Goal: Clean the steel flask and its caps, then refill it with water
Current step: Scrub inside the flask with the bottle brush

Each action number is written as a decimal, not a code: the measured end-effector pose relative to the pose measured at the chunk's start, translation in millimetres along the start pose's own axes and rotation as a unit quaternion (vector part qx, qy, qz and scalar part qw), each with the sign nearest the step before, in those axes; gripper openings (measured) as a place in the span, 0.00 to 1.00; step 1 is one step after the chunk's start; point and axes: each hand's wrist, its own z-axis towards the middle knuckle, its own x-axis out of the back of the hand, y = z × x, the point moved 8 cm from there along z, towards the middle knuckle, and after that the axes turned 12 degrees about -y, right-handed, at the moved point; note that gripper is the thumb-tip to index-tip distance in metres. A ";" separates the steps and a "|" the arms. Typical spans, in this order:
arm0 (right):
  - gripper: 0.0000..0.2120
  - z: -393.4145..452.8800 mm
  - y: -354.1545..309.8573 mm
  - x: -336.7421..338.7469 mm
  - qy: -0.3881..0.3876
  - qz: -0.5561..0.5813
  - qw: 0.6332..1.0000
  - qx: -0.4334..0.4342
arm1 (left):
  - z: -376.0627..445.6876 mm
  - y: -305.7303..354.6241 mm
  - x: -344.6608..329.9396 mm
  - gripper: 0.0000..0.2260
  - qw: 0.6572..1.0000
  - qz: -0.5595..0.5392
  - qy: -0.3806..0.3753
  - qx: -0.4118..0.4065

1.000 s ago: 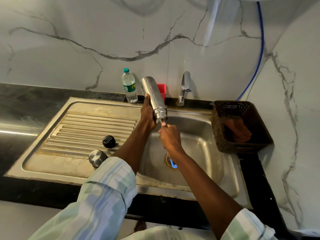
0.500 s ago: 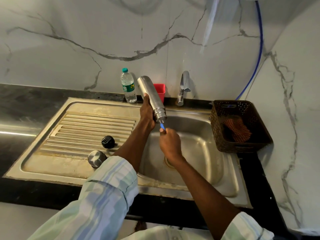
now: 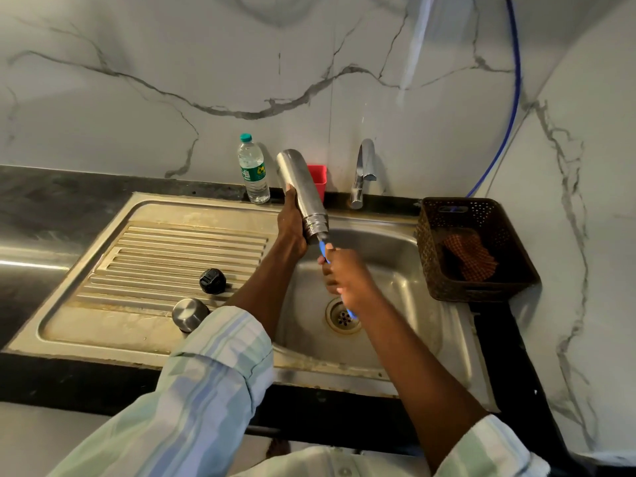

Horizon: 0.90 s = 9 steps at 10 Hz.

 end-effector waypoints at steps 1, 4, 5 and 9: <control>0.13 1.7 4.8 -15.6 -0.137 0.339 0.930 -0.023 | 1.6 -0.3 -1.9 0.23 0.999 -0.044 -0.010 -0.010; 0.13 4.7 -4.5 3.2 0.013 0.016 0.999 0.032 | -0.8 6.6 -8.9 0.25 1.000 -0.011 0.000 -0.029; 0.14 5.7 5.7 -22.6 -0.158 0.354 0.922 -0.017 | 2.8 10.1 -5.1 0.27 0.999 -0.025 -0.007 -0.041; 0.14 9.1 3.1 -23.3 -0.173 0.346 0.922 -0.007 | 3.0 25.1 -3.3 0.23 0.998 0.008 -0.012 -0.055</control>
